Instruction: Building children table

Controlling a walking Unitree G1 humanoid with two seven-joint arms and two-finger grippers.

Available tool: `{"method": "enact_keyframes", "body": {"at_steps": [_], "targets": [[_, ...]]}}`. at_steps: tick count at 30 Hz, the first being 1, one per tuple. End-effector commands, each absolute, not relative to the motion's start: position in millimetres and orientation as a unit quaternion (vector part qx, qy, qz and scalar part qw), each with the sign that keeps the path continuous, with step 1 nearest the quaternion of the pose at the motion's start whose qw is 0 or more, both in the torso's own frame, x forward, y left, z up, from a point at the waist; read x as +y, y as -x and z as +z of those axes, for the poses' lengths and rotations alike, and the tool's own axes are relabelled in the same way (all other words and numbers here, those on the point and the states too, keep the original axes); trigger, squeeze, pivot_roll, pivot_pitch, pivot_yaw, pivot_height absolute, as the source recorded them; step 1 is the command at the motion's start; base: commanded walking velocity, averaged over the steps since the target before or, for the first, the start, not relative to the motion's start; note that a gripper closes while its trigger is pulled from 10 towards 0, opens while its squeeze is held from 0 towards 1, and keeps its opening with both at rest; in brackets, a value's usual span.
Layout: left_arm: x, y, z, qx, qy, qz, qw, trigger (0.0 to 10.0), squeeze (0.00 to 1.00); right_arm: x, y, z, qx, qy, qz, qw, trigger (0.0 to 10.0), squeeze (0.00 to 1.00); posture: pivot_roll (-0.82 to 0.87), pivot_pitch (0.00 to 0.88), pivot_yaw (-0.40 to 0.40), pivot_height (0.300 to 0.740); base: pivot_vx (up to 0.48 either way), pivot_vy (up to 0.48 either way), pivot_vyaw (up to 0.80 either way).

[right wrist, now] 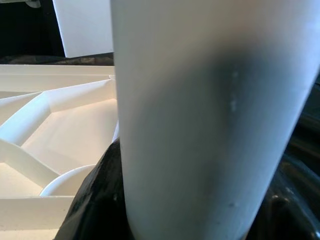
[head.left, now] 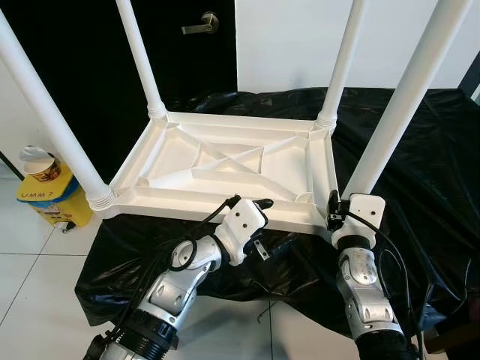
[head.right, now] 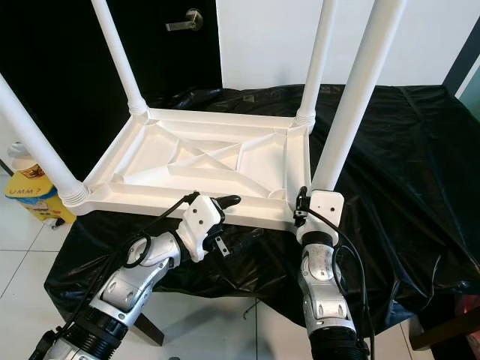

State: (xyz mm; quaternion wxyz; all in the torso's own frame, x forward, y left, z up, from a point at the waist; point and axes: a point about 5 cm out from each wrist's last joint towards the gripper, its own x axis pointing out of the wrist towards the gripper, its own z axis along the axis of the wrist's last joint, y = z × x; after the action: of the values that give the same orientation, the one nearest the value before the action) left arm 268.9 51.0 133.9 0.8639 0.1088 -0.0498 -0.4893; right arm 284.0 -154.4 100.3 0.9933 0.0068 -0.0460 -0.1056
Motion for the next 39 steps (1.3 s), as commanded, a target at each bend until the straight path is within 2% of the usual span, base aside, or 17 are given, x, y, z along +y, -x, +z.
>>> {"method": "enact_keyframes", "body": {"at_steps": [1, 2, 6, 10, 14, 15, 17, 19, 20, 24, 36, 37, 38, 39], "targets": [[53.3, -268.7, 127.8, -0.034, -0.107, -0.485, 0.867, 10.0, 0.0, -151.0, -276.7, 74.9, 0.019, -0.014, -0.104, 0.994, 10.0, 0.0, 0.03, 0.0, 0.02, 0.74, 0.0, 0.0, 0.0], [53.2, -267.9, 127.7, -0.034, -0.106, -0.486, 0.867, 10.0, 0.0, -150.0, -276.9, 78.9, 0.005, -0.02, -0.092, 0.996, 10.0, 1.0, 0.03, 0.0, 0.021, 0.74, 0.0, 0.0, 0.0], [52.7, -267.1, 127.8, -0.035, -0.105, -0.487, 0.866, 10.0, 0.0, -150.6, -276.6, 87.0, -0.023, -0.021, -0.062, 0.998, 10.0, 1.0, 0.03, 0.0, 0.022, 0.74, 0.0, 0.0, 0.0], [53.4, -266.8, 127.9, -0.035, -0.106, -0.488, 0.866, 10.0, 0.0, -164.8, -274.9, 94.1, -0.044, -0.016, 0.024, 0.999, 10.0, 1.0, 0.03, 0.0, 0.024, 0.74, 0.0, 0.0, 0.0], [53.7, -266.8, 127.9, -0.035, -0.107, -0.488, 0.866, 10.0, 0.0, -168.6, -274.6, 95.3, -0.047, -0.012, 0.045, 0.998, 10.0, 1.0, 0.03, 0.0, 0.024, 0.74, 0.0, 0.0, 0.0], [53.3, -266.4, 127.6, -0.035, -0.107, -0.489, 0.865, 10.0, 0.0, -179.4, -275.3, 98.2, -0.048, 0.027, 0.111, 0.992, 10.0, 0.0, 0.02, 0.001, 0.027, 0.74, 0.0, 0.0, 0.0], [53.3, -266.4, 127.6, -0.035, -0.107, -0.489, 0.865, 10.0, 0.0, -179.4, -275.3, 98.2, -0.048, 0.027, 0.111, 0.992, 10.0, 0.0, 0.02, 0.001, 0.027, 0.74, 0.0, 0.0, 0.0], [52.9, -266.2, 127.6, -0.035, -0.108, -0.49, 0.864, 10.0, 0.0, -184.9, -276.0, 99.3, -0.044, 0.044, 0.139, 0.988, 10.0, 0.0, 0.02, 0.002, 0.026, 0.74, 0.0, 0.0, 0.0], [53.2, -265.9, 127.9, -0.035, -0.108, -0.491, 0.864, 10.0, 0.0, -193.8, -278.5, 101.9, -0.037, 0.067, 0.182, 0.98, 10.0, 0.0, 0.03, 0.003, 0.026, 0.74, 0.0, 0.0, 0.0], [53.8, -265.8, 127.7, -0.034, -0.108, -0.49, 0.864, 10.0, 0.0, -196.3, -284.2, 103.4, -0.032, 0.087, 0.211, 0.973, 10.0, 0.0, 0.03, 0.002, 0.025, 0.74, 0.0, 0.0, 0.0], [52.5, -265.7, 128.0, -0.036, -0.108, -0.489, 0.865, 10.0, 0.0, -186.2, -298.1, 107.2, -0.032, 0.102, 0.252, 0.962, 10.0, 0.0, 0.04, 0.0, 0.016, 0.74, 0.0, 0.0, 0.0], [53.0, -266.5, 128.6, -0.037, -0.108, -0.487, 0.866, 10.0, 0.0, -185.4, -299.1, 106.7, -0.031, 0.099, 0.258, 0.961, 0.7, 0.0, 0.04, 0.0, 0.013, 0.74, 0.0, 0.0, 0.0], [53.7, -267.6, 129.3, -0.039, -0.109, -0.485, 0.867, 10.0, 0.0, -186.4, -298.1, 102.2, -0.022, 0.102, 0.26, 0.96, 0.0, 0.0, 0.04, 0.0, 0.012, 0.74, 0.0, 0.0, 0.0], [54.1, -268.5, 129.7, -0.039, -0.109, -0.483, 0.868, 10.0, 0.0, -188.2, -297.1, 98.5, -0.014, 0.102, 0.26, 0.96, 0.0, 0.0, 0.04, 0.0, 0.013, 0.74, 0.0, 0.0, 0.0]]}}
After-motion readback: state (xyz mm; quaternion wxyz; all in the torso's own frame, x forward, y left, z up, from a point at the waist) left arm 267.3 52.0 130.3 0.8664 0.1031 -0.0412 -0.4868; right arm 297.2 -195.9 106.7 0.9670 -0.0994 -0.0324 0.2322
